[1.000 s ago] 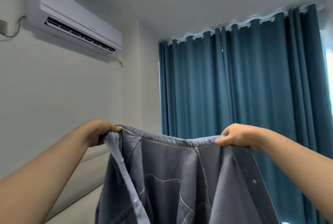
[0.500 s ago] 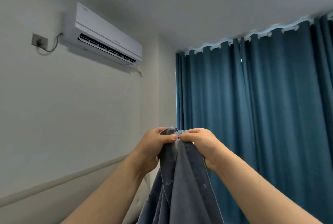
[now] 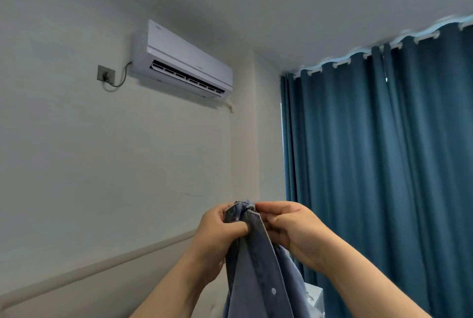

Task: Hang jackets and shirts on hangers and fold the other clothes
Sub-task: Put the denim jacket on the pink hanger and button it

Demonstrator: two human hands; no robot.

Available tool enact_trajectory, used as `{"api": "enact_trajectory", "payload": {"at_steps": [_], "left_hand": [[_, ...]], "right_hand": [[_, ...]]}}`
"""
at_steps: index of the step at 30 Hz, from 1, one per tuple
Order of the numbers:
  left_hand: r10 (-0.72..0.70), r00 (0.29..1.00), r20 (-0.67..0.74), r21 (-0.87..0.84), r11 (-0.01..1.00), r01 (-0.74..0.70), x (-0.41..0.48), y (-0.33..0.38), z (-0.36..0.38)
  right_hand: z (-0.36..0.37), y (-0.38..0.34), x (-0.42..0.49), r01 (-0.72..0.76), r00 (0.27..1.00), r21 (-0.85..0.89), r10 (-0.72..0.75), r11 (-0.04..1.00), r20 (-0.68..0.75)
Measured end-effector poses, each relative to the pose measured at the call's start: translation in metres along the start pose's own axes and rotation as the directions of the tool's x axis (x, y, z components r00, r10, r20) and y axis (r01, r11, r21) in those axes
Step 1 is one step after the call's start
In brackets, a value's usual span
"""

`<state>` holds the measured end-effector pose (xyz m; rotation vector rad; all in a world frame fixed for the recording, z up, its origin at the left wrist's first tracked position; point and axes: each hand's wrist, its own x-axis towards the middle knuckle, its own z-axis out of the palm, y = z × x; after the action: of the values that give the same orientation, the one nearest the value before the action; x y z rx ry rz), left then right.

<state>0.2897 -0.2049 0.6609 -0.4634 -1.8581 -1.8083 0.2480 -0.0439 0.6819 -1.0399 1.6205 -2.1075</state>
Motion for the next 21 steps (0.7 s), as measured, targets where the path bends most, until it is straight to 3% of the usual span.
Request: {"api": "enact_trajectory", "payload": {"at_steps": [4, 7, 10, 17, 19, 21], "left_hand": [[-0.055, 0.998, -0.014, -0.064, 0.996, 0.054, -0.016, -0.004, -0.005], [-0.089, 0.990, -0.110, -0.040, 0.996, 0.085, -0.028, -0.005, -0.002], [-0.095, 0.977, -0.190, 0.031, 0.994, 0.103, -0.043, -0.003, 0.001], [-0.064, 0.900, -0.431, 0.086, 0.990, 0.111, -0.090, 0.007, 0.005], [-0.038, 0.873, -0.487, 0.062, 0.995, 0.078, -0.109, 0.013, -0.001], [-0.020, 0.851, -0.525, 0.024, 0.999, 0.038, -0.131, 0.023, -0.013]], "right_hand": [[0.001, 0.009, -0.002, -0.040, 0.997, -0.215, 0.054, 0.976, 0.059], [0.003, 0.018, -0.003, -0.010, 0.994, -0.303, 0.042, 0.953, 0.100], [0.003, 0.028, -0.004, 0.019, 0.990, -0.298, 0.024, 0.955, 0.140], [0.018, 0.052, -0.014, 0.021, 0.956, -0.081, 0.003, 0.997, 0.292], [0.025, 0.059, -0.015, 0.117, 0.968, -0.163, -0.076, 0.980, 0.239], [0.032, 0.071, -0.014, 0.183, 0.951, -0.312, -0.087, 0.932, 0.296]]}}
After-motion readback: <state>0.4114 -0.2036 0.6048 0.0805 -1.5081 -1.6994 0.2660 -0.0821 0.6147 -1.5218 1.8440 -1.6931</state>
